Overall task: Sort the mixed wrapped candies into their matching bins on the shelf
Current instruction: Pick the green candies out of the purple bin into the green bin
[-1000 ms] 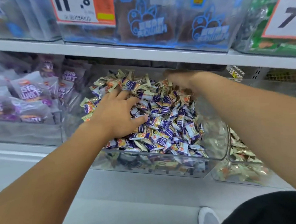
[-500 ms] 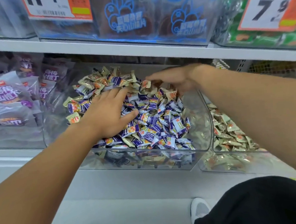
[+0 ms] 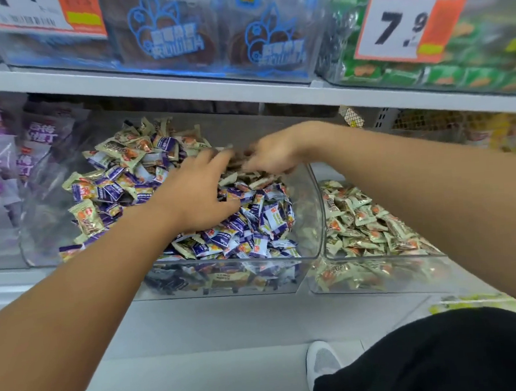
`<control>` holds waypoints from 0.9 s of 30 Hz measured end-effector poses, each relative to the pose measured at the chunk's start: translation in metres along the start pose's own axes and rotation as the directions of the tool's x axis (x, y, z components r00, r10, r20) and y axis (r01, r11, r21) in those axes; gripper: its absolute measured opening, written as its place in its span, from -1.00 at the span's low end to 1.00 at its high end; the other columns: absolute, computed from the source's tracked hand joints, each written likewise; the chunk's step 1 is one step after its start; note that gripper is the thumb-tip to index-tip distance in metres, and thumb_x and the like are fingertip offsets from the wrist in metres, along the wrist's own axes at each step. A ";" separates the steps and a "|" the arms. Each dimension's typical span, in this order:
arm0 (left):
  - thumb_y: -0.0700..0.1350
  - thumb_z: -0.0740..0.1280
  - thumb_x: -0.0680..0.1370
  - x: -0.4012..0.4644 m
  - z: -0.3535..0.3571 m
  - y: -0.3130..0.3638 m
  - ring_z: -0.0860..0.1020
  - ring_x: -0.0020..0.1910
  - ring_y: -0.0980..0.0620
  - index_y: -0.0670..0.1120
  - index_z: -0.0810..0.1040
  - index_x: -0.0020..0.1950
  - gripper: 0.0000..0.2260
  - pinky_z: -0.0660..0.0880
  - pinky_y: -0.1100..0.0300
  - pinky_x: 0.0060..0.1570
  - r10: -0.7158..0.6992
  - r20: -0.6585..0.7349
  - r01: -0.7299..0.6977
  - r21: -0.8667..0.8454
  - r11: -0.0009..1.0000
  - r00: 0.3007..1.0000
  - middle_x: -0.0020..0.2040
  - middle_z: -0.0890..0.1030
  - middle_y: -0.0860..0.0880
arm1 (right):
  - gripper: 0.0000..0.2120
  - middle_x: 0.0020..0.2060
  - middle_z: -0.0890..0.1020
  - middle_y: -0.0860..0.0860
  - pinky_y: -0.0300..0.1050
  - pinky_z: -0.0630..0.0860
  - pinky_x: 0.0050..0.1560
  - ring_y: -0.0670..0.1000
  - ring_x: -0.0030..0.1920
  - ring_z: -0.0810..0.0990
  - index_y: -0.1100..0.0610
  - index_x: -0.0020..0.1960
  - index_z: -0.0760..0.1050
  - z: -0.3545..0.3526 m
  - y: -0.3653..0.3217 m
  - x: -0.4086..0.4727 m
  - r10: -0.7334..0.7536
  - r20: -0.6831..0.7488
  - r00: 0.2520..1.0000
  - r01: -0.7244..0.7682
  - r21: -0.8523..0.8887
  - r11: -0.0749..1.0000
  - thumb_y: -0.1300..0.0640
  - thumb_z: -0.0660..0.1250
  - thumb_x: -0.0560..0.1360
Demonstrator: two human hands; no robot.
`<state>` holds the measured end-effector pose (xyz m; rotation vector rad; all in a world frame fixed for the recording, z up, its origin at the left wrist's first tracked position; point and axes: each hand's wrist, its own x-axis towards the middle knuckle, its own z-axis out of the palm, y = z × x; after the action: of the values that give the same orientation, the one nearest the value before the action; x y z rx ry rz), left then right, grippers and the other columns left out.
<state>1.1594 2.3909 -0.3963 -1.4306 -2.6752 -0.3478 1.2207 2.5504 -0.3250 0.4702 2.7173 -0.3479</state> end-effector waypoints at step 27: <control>0.47 0.31 0.36 -0.030 -0.010 -0.047 0.39 0.43 -0.08 0.15 0.14 0.56 -0.13 0.28 -0.20 0.40 -0.138 0.007 0.136 -0.220 0.966 0.990 0.48 0.41 0.02 | -0.14 0.57 0.19 0.10 0.54 0.42 0.06 0.39 0.44 0.31 -0.18 0.55 0.16 0.022 -0.023 0.029 0.101 0.163 0.981 -0.183 0.636 0.750 -0.58 0.06 0.36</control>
<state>1.1372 2.3388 -0.3997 -1.2916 -2.8094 -0.6792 1.1937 2.5310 -0.3524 0.8018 2.3543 -1.2547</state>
